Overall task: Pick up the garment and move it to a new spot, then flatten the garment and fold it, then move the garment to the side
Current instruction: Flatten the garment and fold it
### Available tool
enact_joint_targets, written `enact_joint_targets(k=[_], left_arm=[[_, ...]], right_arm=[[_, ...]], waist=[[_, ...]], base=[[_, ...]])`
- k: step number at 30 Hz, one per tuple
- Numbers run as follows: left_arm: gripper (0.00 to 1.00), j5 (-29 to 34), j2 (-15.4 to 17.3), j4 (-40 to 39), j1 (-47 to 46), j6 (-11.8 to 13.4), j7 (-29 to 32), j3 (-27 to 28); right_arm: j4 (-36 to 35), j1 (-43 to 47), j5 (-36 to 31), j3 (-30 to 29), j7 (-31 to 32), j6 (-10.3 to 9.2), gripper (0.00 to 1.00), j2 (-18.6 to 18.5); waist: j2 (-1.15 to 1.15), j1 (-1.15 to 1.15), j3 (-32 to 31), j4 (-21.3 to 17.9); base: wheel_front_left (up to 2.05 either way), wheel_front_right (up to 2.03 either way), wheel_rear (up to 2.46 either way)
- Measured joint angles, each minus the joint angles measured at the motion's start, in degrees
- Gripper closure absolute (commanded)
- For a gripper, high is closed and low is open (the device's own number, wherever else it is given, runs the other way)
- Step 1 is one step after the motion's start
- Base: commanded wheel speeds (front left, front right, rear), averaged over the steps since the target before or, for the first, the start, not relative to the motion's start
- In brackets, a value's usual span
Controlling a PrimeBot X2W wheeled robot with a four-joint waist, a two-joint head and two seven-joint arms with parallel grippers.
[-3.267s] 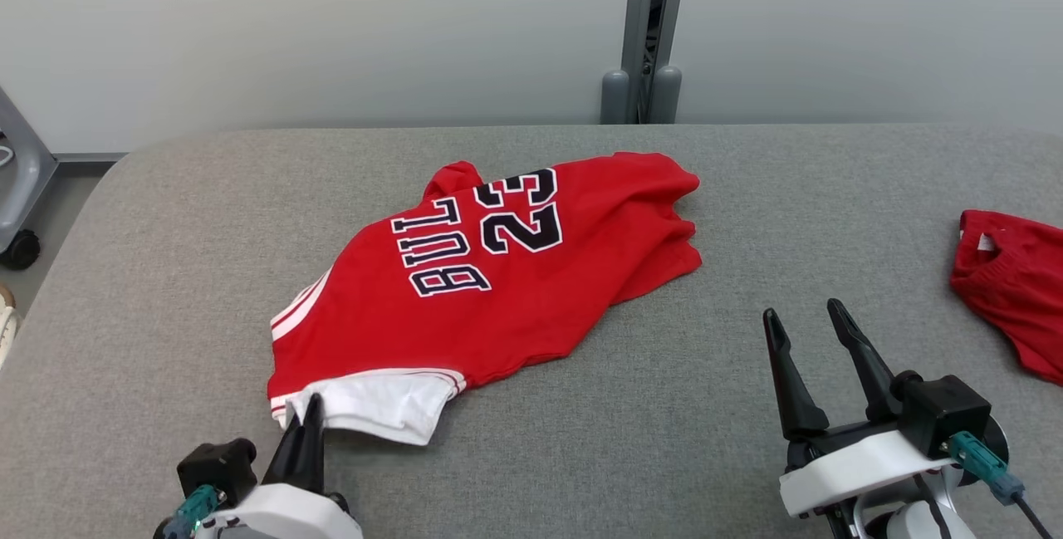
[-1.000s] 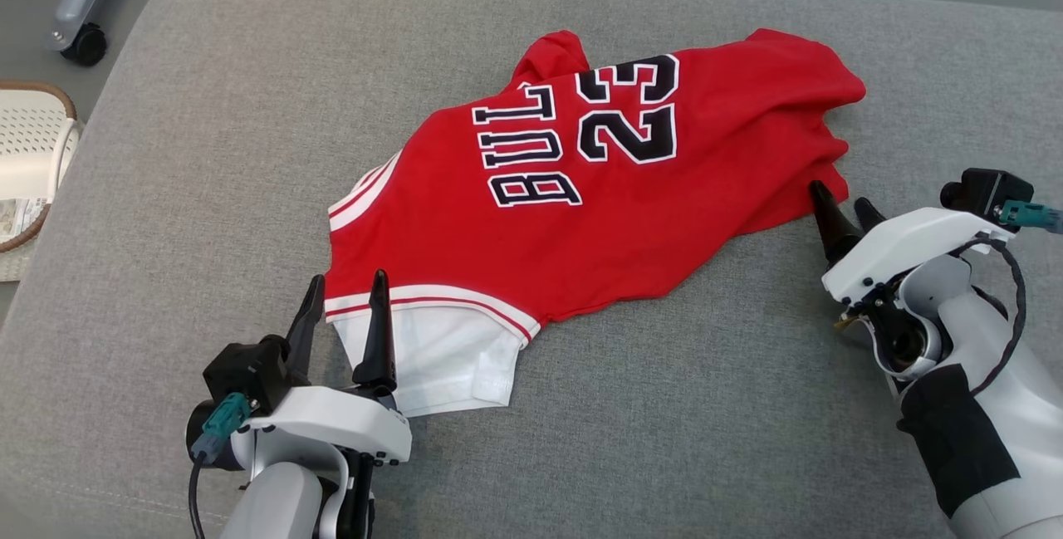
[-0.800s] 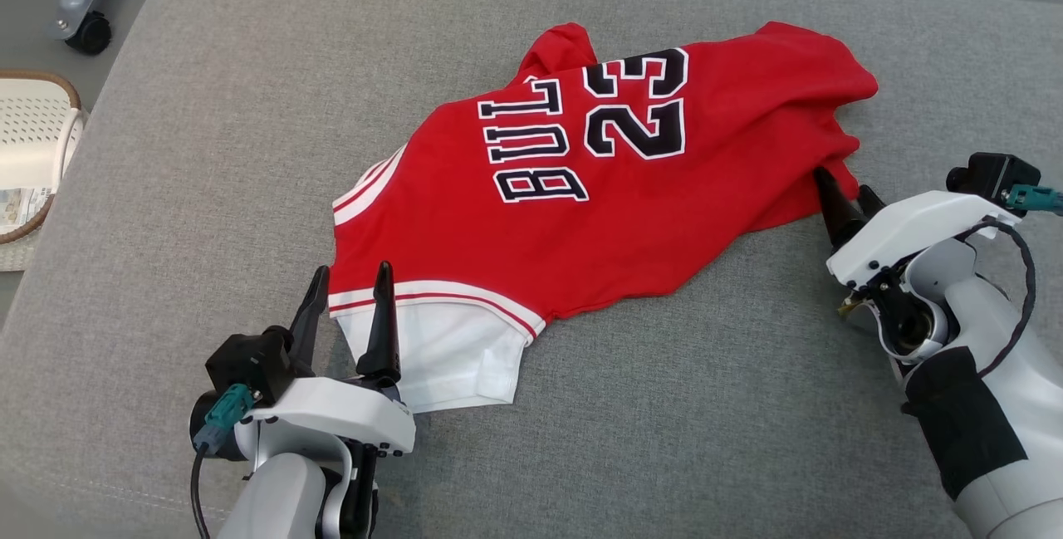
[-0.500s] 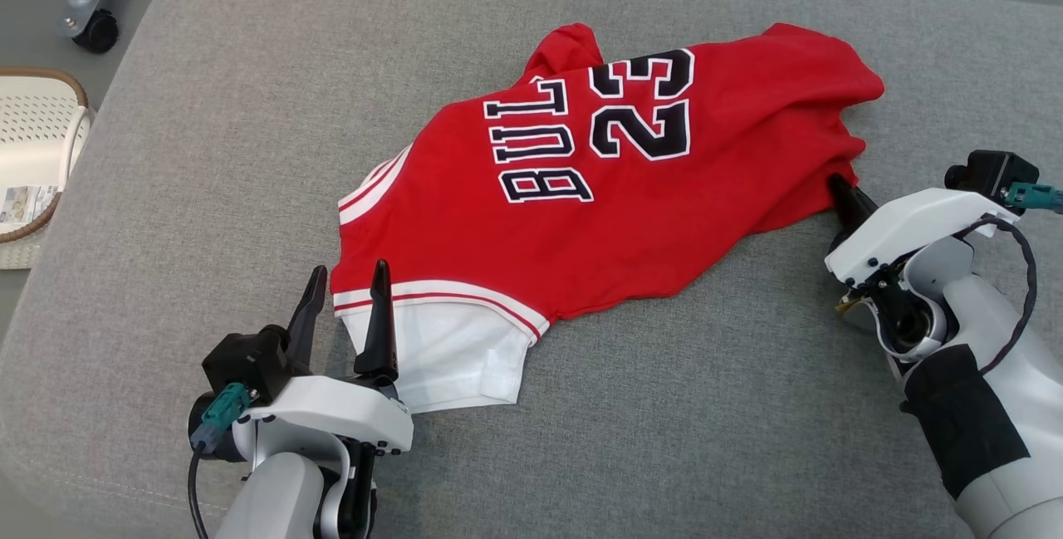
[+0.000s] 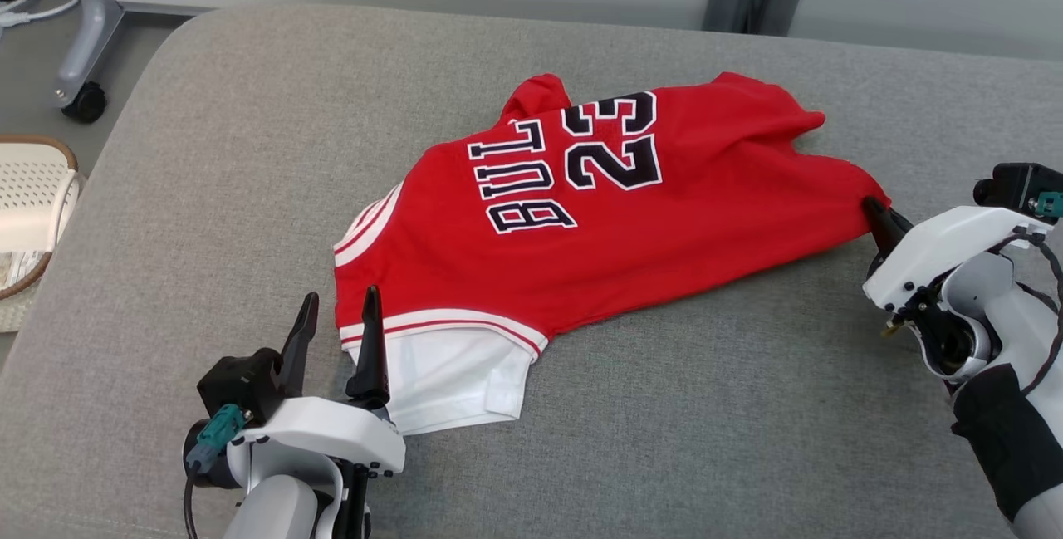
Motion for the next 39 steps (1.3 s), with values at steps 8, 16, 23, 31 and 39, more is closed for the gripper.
enact_joint_targets(k=[8, 16, 23, 31, 39], left_arm=[[0.00, -0.6, 0.0, 0.6, 2.0, -0.2, 0.0, 0.1], [0.00, -0.9, 0.0, 0.8, 3.7, -0.2, 0.0, 0.0], [0.00, -0.9, 0.0, 0.8, 4.0, -0.4, 0.0, -0.2], [0.00, -0.4, 0.0, 1.9, 4.5, -0.6, 0.0, 0.0], [0.00, 0.3, 0.0, 1.7, 6.4, -0.8, 0.0, 1.0]], right_arm=[[-3.3, 3.8, -0.5, 2.9, 6.9, 0.00, 1.00, -3.3], [-4.5, 9.2, -2.8, 1.8, 10.7, 0.00, 1.00, -5.2], [-3.0, 11.7, -5.5, -0.5, 9.8, 0.00, 0.00, -3.5], [-0.7, 11.4, -12.7, -3.3, 2.1, 0.00, 0.00, -1.8], [-4.1, 11.4, -17.6, -8.3, -10.1, 0.00, 0.00, -1.1]], waist=[[0.00, 0.00, -3.8, -1.4], [0.00, 0.00, -6.6, -2.6], [0.00, 0.00, -6.6, -3.2], [0.00, 0.00, -8.1, -3.6], [0.00, 0.00, -11.1, -4.7]], base=[[0.00, 0.00, 0.00], [0.00, 0.00, 0.00], [0.00, 0.00, 0.00], [0.00, 0.00, 0.00], [0.00, 0.00, 0.00]])
